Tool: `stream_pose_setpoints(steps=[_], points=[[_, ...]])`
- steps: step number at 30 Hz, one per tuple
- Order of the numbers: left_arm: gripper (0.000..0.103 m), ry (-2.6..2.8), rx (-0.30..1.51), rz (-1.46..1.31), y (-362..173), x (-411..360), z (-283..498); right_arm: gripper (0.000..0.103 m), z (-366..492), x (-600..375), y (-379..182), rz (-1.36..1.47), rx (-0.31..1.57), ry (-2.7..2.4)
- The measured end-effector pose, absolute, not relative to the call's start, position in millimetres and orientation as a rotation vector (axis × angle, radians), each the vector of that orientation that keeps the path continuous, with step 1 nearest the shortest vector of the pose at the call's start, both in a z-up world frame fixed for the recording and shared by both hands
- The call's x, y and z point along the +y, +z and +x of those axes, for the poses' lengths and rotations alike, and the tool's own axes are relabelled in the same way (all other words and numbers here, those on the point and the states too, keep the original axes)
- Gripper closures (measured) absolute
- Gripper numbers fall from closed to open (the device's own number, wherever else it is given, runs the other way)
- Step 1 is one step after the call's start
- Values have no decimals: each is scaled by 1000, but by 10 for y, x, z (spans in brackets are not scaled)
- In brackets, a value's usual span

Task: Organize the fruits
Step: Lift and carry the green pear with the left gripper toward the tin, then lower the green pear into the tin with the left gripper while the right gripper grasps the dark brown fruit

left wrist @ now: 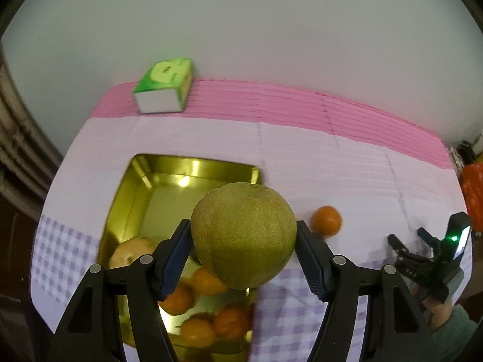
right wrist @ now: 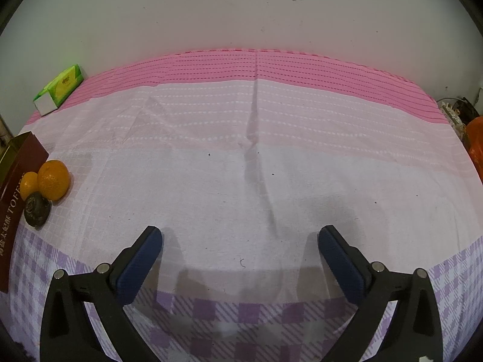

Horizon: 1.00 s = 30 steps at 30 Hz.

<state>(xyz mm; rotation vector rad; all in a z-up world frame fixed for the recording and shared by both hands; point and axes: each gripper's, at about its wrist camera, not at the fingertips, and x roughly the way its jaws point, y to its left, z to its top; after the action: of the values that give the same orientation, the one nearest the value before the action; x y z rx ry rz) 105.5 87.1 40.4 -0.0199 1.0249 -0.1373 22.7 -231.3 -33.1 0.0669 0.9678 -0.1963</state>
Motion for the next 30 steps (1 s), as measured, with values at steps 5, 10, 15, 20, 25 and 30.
stream_pose_setpoints(steps=[5, 10, 15, 20, 25, 30], points=[[36, -93, 1036, -53, 320, 1117, 1002, 1, 253, -2302, -327, 76, 985, -217], [36, -53, 1043, -73, 230, 1333, 909, 4, 270, -2254, -282, 66, 1010, -213], [36, -30, 1045, -97, 168, 1484, 851, 6, 189, -1972, -103, 36, 980, -125], [36, -26, 1052, -111, 148, 1553, 782, 12, 175, -1506, 57, 28, 960, 21], [36, -9, 1041, -116, 182, 1644, 705, 26, 179, -1138, 70, 26, 963, 123], [36, 12, 1050, -132, 176, 1735, 644, 36, 263, -873, -9, -3, 993, 182]])
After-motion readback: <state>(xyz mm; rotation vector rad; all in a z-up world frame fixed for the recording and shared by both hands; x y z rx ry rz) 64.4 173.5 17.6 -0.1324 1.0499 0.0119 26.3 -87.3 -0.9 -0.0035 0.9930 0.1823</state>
